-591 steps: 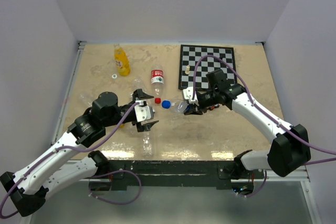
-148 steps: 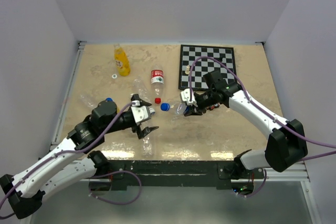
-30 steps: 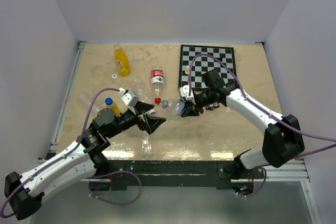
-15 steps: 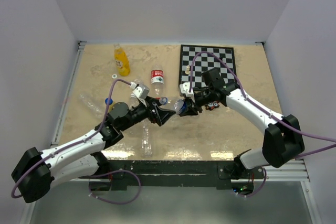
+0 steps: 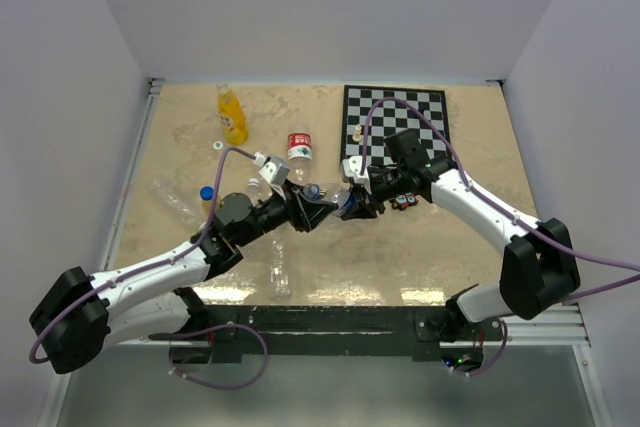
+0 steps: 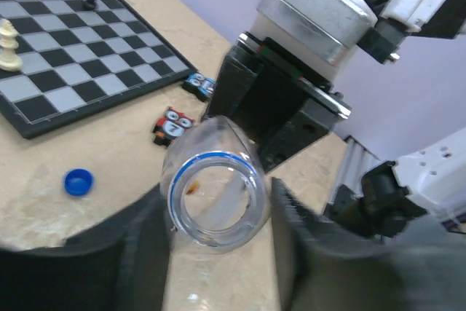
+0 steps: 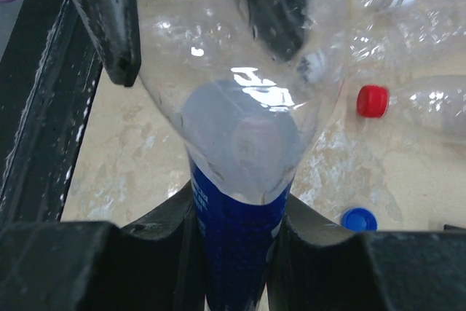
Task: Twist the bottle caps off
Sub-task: Place the plastic bottle at the center of the board.
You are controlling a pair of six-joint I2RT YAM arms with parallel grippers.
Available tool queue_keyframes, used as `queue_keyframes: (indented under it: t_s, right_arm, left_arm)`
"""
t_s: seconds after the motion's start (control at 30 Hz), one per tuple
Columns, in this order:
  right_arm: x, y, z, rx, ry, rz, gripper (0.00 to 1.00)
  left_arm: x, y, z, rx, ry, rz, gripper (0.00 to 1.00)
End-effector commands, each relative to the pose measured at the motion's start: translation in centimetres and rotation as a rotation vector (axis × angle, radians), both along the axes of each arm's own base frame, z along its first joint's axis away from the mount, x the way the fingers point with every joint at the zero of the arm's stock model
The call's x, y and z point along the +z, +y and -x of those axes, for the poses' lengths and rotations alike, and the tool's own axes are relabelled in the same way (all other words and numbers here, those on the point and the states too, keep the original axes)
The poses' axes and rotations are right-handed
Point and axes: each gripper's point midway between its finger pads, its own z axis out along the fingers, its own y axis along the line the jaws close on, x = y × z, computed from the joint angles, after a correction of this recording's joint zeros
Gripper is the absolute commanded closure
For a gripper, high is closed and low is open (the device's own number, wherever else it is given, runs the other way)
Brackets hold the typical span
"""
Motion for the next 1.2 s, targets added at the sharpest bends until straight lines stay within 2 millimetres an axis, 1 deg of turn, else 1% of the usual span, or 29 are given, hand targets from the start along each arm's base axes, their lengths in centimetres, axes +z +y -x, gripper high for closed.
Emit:
queue_keyframes:
  t_s: [0.0,0.07,0.1,0.13,0.17,0.2,0.23,0.27,0.3,0.33,0.37,0.5,0.53,0.7,0.77,0.83,0.93,1.03,1.13,1.17]
  right_arm:
    - [0.6,0.5,0.5,0.026,0.008,-0.033,0.91]
    - [0.7,0.4,0.5,0.032,0.000,-0.031,0.75]
    - [0.8,0.3,0.6,0.035,-0.006,-0.027,0.63]
    - [0.8,0.3,0.5,0.035,-0.013,-0.024,0.51]
    - [1.0,0.2,0.5,0.034,-0.017,-0.022,0.38]
    - [1.1,0.1,0.6,0.038,-0.026,-0.019,0.28]
    - [1.4,0.0,0.7,0.045,-0.033,-0.020,0.20]
    - [1.7,0.0,0.6,0.047,-0.047,-0.025,0.14]
    - [1.9,-0.2,0.5,0.038,-0.056,-0.022,0.09]
    - [2.2,-0.4,0.3,0.037,-0.074,-0.022,0.06]
    - [2.4,-0.6,0.2,0.033,-0.084,-0.021,0.03]
    - [3.1,-1.5,-0.5,0.005,-0.122,-0.026,0.02]
    - [3.3,-1.7,-0.6,-0.001,-0.127,-0.027,0.02]
    - [3.4,-2.1,-1.1,-0.021,-0.143,-0.024,0.02]
    - [3.4,-2.2,-1.2,-0.028,-0.146,-0.021,0.02]
    - [3.5,-2.3,-1.3,-0.033,-0.147,-0.023,0.02]
    - [3.6,-2.4,-1.3,-0.035,-0.148,-0.026,0.02]
    - [3.6,-2.4,-1.3,-0.034,-0.152,-0.027,0.02]
    - [3.7,-2.5,-1.3,-0.032,-0.158,-0.027,0.02]
    - [3.6,-2.5,-1.3,-0.032,-0.155,-0.025,0.02]
  left_arm:
    - [4.6,-0.3,-0.4,0.006,-0.124,0.072,0.76]
    - [4.8,0.0,-0.4,0.014,-0.137,0.052,0.93]
    - [4.5,0.2,-0.4,0.022,-0.134,0.032,0.98]
    - [4.6,0.5,-0.5,0.034,-0.141,0.019,1.00]
    - [4.6,0.8,-0.6,0.045,-0.144,0.001,1.00]
    - [4.6,1.3,-0.7,0.065,-0.144,-0.017,1.00]
    - [4.3,1.9,-0.9,0.089,-0.139,-0.049,1.00]
    - [4.5,2.3,-1.0,0.108,-0.149,-0.072,1.00]
    - [4.6,3.0,-1.2,0.138,-0.149,-0.102,1.00]
    - [5.4,3.6,-1.2,0.152,-0.165,-0.122,1.00]
    - [5.6,4.5,-1.7,0.199,-0.166,-0.156,1.00]
    - [7.6,7.8,-2.8,0.324,-0.198,-0.276,1.00]
    - [7.2,8.7,-3.1,0.355,-0.182,-0.332,1.00]
    - [8.7,12.2,-4.7,0.510,-0.168,-0.452,1.00]
    - [9.4,13.1,-5.2,0.543,-0.169,-0.476,1.00]
    - [9.9,13.5,-5.5,0.557,-0.177,-0.490,1.00]
    - [9.7,13.8,-5.9,0.564,-0.185,-0.513,1.00]
    - [9.6,14.7,-6.7,0.604,-0.182,-0.544,1.00]
    - [9.2,16.2,-8.4,0.645,-0.164,-0.573,1.00]
    - [9.1,17.4,-9.4,0.665,-0.152,-0.567,1.00]
